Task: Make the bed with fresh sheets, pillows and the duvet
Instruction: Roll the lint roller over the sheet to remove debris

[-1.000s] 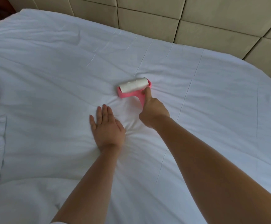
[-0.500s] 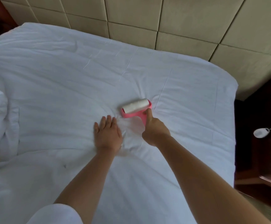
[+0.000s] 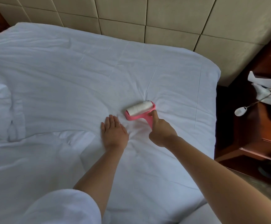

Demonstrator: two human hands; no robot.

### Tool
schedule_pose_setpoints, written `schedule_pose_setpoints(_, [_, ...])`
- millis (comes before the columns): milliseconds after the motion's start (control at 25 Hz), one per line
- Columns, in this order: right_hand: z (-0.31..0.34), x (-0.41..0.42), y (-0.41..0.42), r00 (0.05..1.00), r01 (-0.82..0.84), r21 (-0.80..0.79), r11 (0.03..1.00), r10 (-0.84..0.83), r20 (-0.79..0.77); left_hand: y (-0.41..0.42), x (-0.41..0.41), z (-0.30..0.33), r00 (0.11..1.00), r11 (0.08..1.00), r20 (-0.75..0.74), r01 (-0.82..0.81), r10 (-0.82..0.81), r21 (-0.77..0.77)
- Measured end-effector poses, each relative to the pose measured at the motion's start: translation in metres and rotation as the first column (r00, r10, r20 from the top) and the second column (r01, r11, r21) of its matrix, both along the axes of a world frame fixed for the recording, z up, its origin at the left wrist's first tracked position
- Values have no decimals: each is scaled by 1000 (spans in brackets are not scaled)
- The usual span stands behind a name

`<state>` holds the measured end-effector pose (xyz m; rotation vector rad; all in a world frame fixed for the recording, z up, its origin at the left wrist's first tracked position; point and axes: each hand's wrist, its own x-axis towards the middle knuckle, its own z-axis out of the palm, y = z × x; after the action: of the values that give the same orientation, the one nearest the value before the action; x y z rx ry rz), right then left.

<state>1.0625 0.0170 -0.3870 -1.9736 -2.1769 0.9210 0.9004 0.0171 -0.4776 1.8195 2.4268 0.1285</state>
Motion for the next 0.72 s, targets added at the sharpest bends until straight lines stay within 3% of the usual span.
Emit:
schedule_pose_setpoints(160, [-7, 8, -17, 1000, 4, 34, 999, -5, 28, -31, 26, 2, 999, 989, 35, 0, -6, 150])
schedule_pose_setpoints(320, [-5, -5, 10, 1000, -2, 31, 1000, 2, 1, -54, 37, -6, 972, 952, 172, 107, -161, 286])
schedule_pose_setpoints(440, [-3, -15, 31, 1000, -1, 38, 999, 1, -16, -55, 38, 0, 947, 957, 260, 118, -189, 265])
schedule_pose_setpoints(720, [-14, 11, -13, 996, 41, 58, 998, -36, -78, -56, 31, 0, 921, 923, 246, 218, -302, 316])
